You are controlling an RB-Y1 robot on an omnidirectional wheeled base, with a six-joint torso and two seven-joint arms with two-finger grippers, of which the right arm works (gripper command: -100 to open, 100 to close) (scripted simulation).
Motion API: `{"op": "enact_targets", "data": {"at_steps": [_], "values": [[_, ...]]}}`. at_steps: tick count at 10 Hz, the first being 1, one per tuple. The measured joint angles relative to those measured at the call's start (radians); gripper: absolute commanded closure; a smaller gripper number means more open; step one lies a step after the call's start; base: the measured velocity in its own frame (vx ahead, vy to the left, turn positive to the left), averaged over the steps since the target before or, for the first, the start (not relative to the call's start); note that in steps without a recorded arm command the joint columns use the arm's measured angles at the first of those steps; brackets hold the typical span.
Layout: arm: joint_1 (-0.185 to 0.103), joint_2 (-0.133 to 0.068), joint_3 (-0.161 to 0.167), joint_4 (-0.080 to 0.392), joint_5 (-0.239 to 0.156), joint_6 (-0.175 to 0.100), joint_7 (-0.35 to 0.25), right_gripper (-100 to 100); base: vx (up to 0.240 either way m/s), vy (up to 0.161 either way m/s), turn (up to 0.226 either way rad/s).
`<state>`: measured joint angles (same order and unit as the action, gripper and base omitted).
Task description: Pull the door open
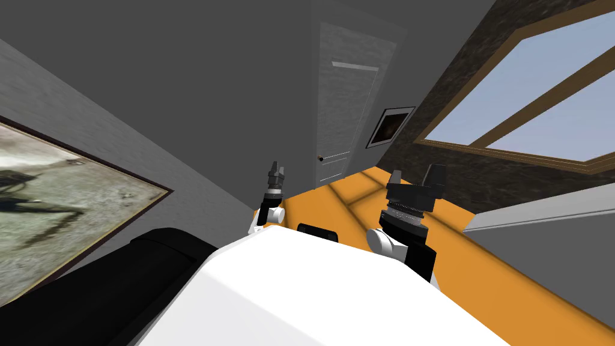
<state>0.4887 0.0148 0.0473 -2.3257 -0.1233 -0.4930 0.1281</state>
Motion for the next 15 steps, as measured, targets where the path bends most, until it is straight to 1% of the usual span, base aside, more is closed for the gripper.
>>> {"op": "enact_targets", "data": {"at_steps": [1, 2, 3, 8, 10, 11, 12, 14, 15], "values": [[-0.013, -0.008, -0.006, 0.028, 0.002, -0.011, 0.008, -100, 0.082, 0.005, 0.065], [-0.019, -0.014, -0.007, 0.043, 0.004, -0.009, 0.022, -100, 0.101, 0.006, 0.042], [-0.026, -0.018, -0.003, 0.070, 0.011, -0.016, 0.040, -100, 0.093, 0.005, 0.050], [-0.063, -0.035, 0.002, 0.161, 0.034, -0.026, 0.117, -100, 0.073, -0.006, 0.042], [-0.080, -0.045, 0.001, 0.214, 0.043, -0.040, 0.149, -100, 0.091, -0.002, 0.056], [-0.085, -0.050, 0.002, 0.231, 0.047, -0.043, 0.166, -100, 0.088, -0.008, 0.071], [-0.099, -0.051, 0.004, 0.261, 0.054, -0.049, 0.186, -100, 0.094, -0.007, 0.051], [-0.114, -0.058, 0.008, 0.313, 0.066, -0.064, 0.227, -100, 0.077, -0.002, 0.035], [-0.122, -0.061, 0.006, 0.331, 0.068, -0.067, 0.238, -100, 0.056, -0.010, 0.046]]}}
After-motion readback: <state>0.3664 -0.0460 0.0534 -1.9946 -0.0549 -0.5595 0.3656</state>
